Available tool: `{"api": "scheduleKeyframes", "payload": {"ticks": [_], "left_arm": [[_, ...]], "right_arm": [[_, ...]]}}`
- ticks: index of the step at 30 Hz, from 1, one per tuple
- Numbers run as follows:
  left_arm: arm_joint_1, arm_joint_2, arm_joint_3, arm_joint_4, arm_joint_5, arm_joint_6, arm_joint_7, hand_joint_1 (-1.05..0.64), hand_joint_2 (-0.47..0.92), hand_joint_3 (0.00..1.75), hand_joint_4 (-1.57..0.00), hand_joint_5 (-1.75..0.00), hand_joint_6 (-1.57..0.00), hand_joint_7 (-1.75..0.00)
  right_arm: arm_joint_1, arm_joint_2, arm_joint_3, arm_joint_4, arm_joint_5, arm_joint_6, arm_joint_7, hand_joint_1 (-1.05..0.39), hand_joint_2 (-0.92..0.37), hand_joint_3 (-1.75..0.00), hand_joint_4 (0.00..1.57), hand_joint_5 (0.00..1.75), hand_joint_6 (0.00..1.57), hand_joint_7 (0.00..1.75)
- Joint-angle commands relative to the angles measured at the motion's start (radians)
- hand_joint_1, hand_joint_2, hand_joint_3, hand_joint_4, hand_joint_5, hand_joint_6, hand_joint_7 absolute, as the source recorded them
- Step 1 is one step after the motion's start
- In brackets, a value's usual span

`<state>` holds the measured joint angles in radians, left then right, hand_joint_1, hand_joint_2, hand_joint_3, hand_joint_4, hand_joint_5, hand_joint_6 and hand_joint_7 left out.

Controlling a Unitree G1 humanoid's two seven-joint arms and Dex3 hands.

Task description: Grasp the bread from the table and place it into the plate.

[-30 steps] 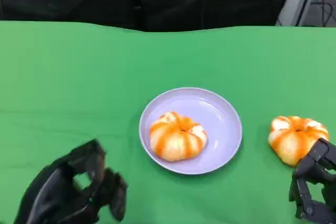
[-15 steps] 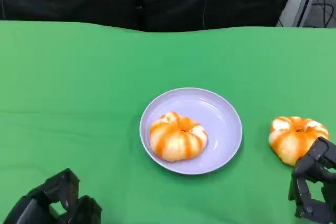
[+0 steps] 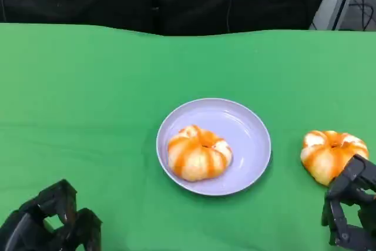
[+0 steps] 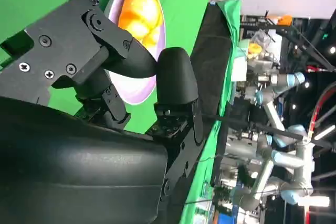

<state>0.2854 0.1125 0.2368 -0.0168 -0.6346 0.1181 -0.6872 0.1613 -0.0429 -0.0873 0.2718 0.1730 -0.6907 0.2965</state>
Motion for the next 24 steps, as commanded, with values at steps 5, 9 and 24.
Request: {"api": "scheduleKeyframes", "payload": {"ticks": [5, 9, 24], "left_arm": [[-0.001, 0.007, 0.013, 0.003, -0.001, -0.014, -0.007, -0.14, 0.73, 0.89, -0.94, -1.75, -0.8, -1.75], [0.007, -0.001, 0.007, -0.012, 0.004, -0.008, 0.012, -0.12, 0.73, 0.9, -0.94, -1.75, -0.8, -1.75], [0.001, -0.012, 0.013, -0.003, 0.006, -0.019, 0.02, -0.11, 0.73, 0.92, -0.95, -1.75, -0.8, -1.75]], "right_arm": [[-0.006, -0.012, -0.009, 0.01, 0.007, -0.02, 0.006, -0.15, -0.47, -1.32, 0.89, 1.75, 0.75, 1.68], [-0.004, -0.013, -0.01, 0.008, 0.012, -0.012, 0.008, -0.14, -0.47, -1.34, 0.89, 1.75, 0.76, 1.67], [-0.009, -0.01, -0.01, 0.017, 0.005, -0.016, 0.009, -0.14, -0.47, -1.33, 0.89, 1.75, 0.76, 1.68]]}}
